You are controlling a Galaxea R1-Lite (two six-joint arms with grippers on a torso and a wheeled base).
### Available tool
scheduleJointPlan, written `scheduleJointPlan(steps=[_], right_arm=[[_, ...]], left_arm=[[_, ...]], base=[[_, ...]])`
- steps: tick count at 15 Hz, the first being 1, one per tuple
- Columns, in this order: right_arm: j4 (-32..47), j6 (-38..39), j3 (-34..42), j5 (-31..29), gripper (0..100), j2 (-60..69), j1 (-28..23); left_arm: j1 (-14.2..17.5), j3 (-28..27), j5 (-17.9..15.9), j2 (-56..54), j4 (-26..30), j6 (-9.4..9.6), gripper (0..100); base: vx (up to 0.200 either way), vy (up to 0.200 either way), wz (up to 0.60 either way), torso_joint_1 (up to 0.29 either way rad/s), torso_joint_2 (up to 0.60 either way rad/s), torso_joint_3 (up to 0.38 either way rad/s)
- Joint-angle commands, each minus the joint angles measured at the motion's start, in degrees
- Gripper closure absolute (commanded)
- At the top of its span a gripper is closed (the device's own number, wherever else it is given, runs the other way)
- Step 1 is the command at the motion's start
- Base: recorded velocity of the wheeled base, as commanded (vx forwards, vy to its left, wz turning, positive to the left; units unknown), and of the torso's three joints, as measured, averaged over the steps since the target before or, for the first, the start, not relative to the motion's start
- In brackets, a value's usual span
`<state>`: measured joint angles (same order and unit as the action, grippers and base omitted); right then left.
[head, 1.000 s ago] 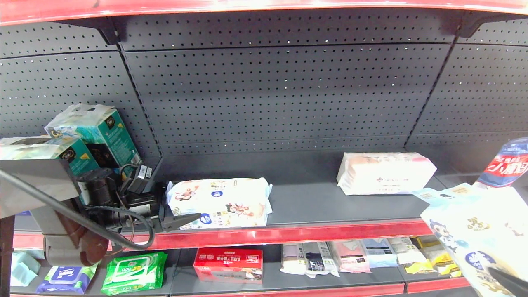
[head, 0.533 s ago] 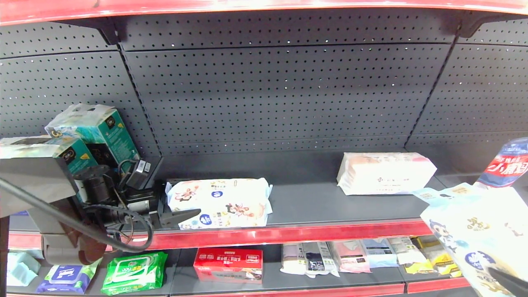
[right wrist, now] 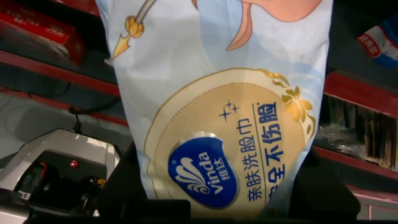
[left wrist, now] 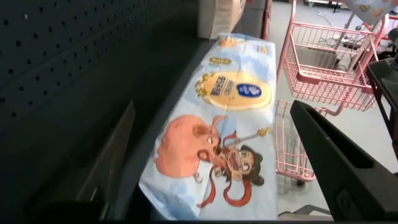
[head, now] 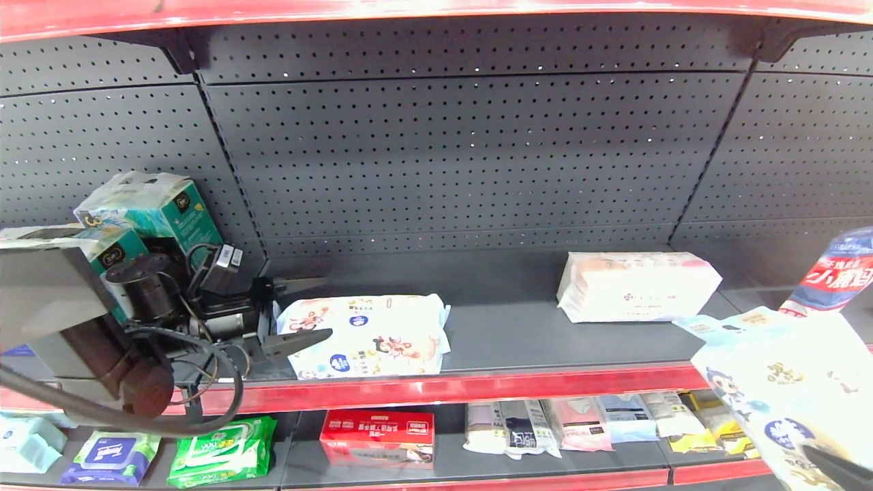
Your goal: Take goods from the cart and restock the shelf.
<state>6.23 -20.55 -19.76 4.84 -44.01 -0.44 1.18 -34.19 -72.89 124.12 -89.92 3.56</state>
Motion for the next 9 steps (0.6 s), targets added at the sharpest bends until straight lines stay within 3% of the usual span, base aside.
scheduleJointPlan(steps=[1,4,5,7,9], right_arm=[[0.01,-0.01,0.07,0.08,100,-0.11,0.0],[0.01,-0.1,-0.19,0.08,100,-0.11,0.09],[0.01,-0.1,-0.19,0.08,100,-0.11,0.09],[0.01,-0.1,-0.37,0.08,100,-0.2,0.09],[-0.08,-0.1,-0.89,0.08,100,-0.64,0.09]], left_arm=[[-0.39,-0.26,0.2,-2.92,-0.08,-0.13,0],[-0.39,-2.46,0.82,-3.89,-0.08,-0.31,0],[-0.39,-4.48,1.08,-4.86,-0.08,-1.8,0],[-1.89,-6.24,5.3,-8.02,-0.08,-4.26,0],[-3.56,-5.97,11.36,-10.31,-0.08,-5.41,0]], base=[[0.0,0.0,0.0,0.0,0.0,0.0],[0.0,0.0,0.0,0.0,0.0,0.0],[0.0,0.0,0.0,0.0,0.0,0.0],[0.0,0.0,0.0,0.0,0.0,0.0],[0.0,0.0,0.0,0.0,0.0,0.0]])
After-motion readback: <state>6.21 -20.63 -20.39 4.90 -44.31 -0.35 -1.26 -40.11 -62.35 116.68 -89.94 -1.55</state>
